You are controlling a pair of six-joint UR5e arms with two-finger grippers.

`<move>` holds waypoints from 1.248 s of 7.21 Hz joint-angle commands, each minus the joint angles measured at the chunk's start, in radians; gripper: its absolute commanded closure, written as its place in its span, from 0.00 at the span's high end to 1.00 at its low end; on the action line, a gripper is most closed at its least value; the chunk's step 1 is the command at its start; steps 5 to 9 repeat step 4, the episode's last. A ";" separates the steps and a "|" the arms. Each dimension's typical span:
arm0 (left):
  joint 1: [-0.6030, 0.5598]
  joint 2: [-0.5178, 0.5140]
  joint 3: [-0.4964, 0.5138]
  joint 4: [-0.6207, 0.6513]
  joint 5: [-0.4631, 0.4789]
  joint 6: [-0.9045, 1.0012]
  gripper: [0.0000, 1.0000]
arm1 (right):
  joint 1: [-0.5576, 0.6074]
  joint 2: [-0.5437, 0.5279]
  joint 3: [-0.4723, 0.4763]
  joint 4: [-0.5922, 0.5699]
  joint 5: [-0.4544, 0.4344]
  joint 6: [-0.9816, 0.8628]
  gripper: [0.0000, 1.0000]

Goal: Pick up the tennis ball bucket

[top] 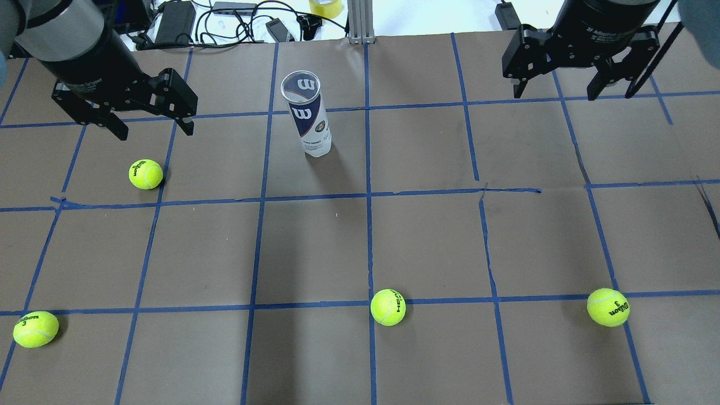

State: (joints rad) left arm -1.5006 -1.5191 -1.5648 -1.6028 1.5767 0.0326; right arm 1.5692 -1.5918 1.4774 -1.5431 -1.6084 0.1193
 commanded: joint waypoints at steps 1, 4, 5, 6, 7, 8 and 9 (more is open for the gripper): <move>-0.001 0.014 -0.024 -0.002 -0.004 0.009 1.00 | 0.005 0.000 0.000 0.000 0.002 0.000 1.00; 0.002 0.016 -0.032 -0.002 0.000 0.009 1.00 | 0.002 0.000 0.000 -0.002 0.004 0.000 1.00; 0.002 0.016 -0.032 -0.002 0.000 0.009 1.00 | 0.002 0.000 0.000 -0.002 0.004 0.000 1.00; 0.002 0.016 -0.032 -0.002 0.000 0.009 1.00 | 0.002 0.000 0.000 -0.002 0.004 0.000 1.00; 0.002 0.016 -0.032 -0.002 0.000 0.009 1.00 | 0.002 0.000 0.000 -0.002 0.004 0.000 1.00; 0.002 0.016 -0.032 -0.002 0.000 0.009 1.00 | 0.002 0.000 0.000 -0.002 0.004 0.000 1.00; 0.002 0.016 -0.032 -0.002 0.000 0.009 1.00 | 0.002 0.000 0.000 -0.002 0.004 0.000 1.00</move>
